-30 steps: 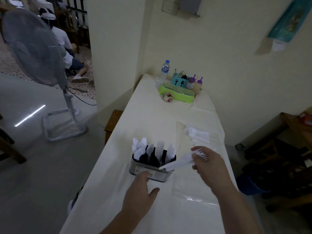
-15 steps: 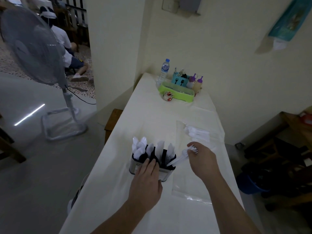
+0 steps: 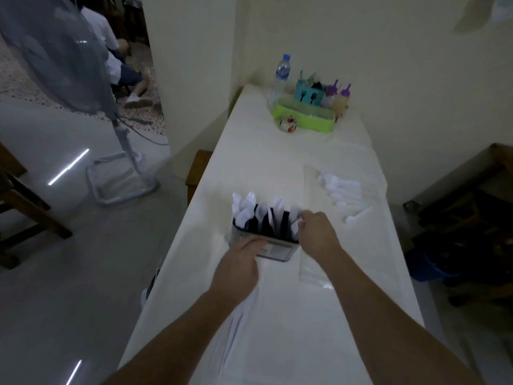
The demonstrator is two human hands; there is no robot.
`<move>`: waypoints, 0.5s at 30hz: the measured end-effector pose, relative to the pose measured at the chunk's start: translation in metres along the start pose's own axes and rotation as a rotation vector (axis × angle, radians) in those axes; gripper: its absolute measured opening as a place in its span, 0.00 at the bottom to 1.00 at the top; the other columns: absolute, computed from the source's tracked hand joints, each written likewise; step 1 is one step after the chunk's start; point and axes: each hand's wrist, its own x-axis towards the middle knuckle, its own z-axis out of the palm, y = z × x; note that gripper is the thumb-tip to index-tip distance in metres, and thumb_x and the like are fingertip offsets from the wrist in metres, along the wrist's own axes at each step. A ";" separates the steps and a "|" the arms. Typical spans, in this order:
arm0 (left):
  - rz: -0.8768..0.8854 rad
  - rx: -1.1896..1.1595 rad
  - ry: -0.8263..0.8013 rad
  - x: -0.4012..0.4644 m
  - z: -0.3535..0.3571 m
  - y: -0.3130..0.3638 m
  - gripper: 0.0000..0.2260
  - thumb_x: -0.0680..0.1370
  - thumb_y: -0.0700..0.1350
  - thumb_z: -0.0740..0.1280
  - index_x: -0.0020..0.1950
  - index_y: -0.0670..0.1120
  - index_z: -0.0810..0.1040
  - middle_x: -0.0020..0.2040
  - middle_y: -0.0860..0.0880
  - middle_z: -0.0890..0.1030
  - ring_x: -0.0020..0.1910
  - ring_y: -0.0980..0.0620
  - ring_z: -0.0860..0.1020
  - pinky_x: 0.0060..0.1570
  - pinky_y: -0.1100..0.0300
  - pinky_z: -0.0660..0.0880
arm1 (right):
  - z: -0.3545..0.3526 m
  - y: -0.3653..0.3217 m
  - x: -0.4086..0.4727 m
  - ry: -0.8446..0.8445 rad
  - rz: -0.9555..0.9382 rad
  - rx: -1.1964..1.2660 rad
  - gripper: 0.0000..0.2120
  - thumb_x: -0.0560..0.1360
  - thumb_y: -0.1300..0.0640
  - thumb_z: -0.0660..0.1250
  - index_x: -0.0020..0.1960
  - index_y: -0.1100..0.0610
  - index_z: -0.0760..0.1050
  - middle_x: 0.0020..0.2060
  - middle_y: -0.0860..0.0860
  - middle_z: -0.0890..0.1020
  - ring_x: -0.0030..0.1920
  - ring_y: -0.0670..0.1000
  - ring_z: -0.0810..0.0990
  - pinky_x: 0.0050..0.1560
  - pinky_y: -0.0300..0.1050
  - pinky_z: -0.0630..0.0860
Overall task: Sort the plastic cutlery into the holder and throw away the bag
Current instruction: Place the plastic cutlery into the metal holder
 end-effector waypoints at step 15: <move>-0.683 0.335 -0.415 -0.110 0.012 -0.017 0.21 0.77 0.61 0.64 0.58 0.45 0.72 0.54 0.47 0.77 0.52 0.48 0.79 0.49 0.57 0.75 | 0.013 0.018 -0.045 0.317 0.147 0.306 0.24 0.77 0.51 0.67 0.70 0.59 0.67 0.65 0.56 0.74 0.60 0.56 0.77 0.57 0.45 0.70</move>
